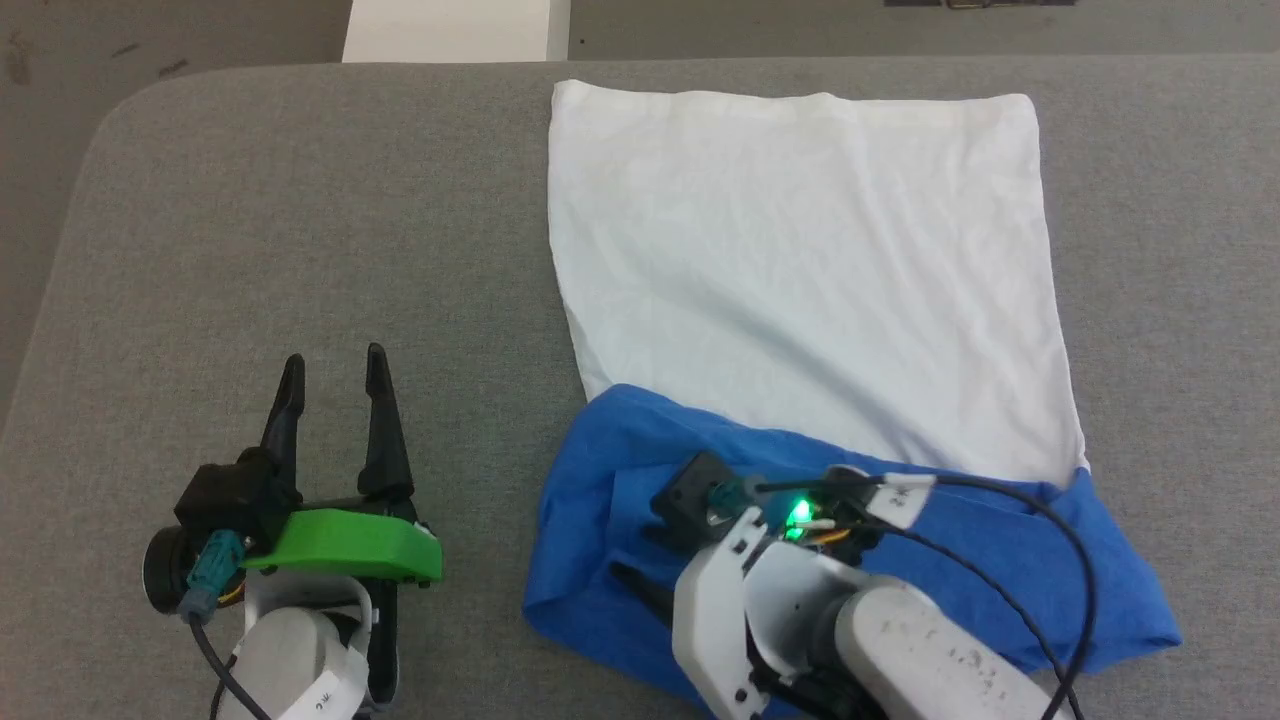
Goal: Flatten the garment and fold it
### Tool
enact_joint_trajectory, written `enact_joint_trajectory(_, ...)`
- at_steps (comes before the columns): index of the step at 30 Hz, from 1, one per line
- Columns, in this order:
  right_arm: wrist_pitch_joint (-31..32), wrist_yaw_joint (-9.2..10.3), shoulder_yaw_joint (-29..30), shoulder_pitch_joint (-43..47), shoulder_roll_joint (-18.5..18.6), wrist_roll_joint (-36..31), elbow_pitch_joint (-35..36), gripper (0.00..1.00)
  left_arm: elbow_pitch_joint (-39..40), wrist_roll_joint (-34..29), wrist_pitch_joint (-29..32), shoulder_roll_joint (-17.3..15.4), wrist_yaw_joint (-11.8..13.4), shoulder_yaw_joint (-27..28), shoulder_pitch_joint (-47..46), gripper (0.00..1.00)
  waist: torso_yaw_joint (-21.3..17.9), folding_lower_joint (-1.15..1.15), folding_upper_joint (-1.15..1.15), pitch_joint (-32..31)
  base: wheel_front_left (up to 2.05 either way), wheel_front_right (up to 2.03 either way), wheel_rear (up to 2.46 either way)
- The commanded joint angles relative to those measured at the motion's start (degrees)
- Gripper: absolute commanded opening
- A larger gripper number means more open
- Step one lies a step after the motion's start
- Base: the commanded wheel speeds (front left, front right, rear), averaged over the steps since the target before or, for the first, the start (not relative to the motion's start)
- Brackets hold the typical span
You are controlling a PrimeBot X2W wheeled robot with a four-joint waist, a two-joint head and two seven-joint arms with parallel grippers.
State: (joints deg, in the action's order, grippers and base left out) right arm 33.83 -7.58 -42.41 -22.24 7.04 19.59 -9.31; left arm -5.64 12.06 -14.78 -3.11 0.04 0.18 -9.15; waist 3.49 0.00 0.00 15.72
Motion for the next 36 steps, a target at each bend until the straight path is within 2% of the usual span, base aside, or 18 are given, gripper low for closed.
enact_joint_trajectory(1, -2.32, 0.09, 1.83, -0.09, -0.40, 1.50, 1.93, 1.00, -0.25, -0.14, -0.22, 0.23, -0.24, -0.08, -0.46, 1.00, -0.75, 0.00, 0.00, -0.65, 0.00, 0.00, 0.00)
enact_joint_trajectory(6, -14.82, 0.09, 12.17, 2.43, -1.81, 2.71, 11.99, 1.00, -0.95, -0.80, -0.22, -0.07, -1.60, -0.30, -0.47, 1.00, -3.03, 0.00, 0.00, -1.40, 0.00, 0.00, 0.00)
enact_joint_trajectory(11, -25.45, 0.09, 24.15, 6.48, -2.62, -0.28, 20.39, 1.00, -2.58, -0.94, 0.47, -1.66, -3.40, -1.36, -3.21, 1.00, -5.90, 0.00, 0.00, -1.16, 0.00, 0.00, 0.00)
enact_joint_trajectory(15, -30.90, 0.09, 32.55, 10.07, -3.27, -3.17, 23.82, 1.00, -3.22, -0.79, 4.99, -4.03, -5.02, -2.88, -8.47, 1.00, -8.74, 0.00, 0.00, 0.32, 0.00, 0.00, 0.00)
enact_joint_trajectory(20, -33.70, 0.09, 39.84, 12.78, -3.79, -6.21, 23.91, 1.00, -4.77, 0.70, 15.53, -8.32, -6.39, -3.90, -19.33, 1.00, -12.78, 0.00, 0.00, 4.92, 0.00, 0.00, 0.00)
enact_joint_trajectory(24, -34.69, 0.09, 41.30, 12.67, -4.01, -5.81, 23.12, 1.00, -7.98, 2.84, 26.55, -11.99, -6.98, -4.55, -29.57, 1.00, -15.89, 0.00, 0.00, 9.21, 0.00, 0.00, 0.00)
enact_joint_trajectory(29, -36.09, 0.09, 39.95, 10.75, -4.12, -3.80, 21.95, 1.00, -11.86, 2.77, 41.55, -17.60, -7.29, -6.89, -40.90, 1.00, -19.97, 0.00, 0.00, 14.49, 0.00, 0.00, 0.00)
enact_joint_trajectory(32, -37.49, 0.09, 38.78, 9.30, -4.14, -2.06, 20.88, 1.00, -13.05, 3.34, 49.04, -19.73, -7.34, -7.24, -45.62, 1.00, -22.01, 0.00, 0.00, 16.91, 0.00, 0.00, 0.00)
enact_joint_trajectory(36, -39.08, 0.09, 37.07, 7.83, -4.14, -0.30, 19.40, 1.00, -13.70, 2.91, 57.49, -22.03, -5.13, -6.38, -50.12, 1.00, -24.25, 0.00, 0.00, 19.46, 0.00, 0.00, 0.00)
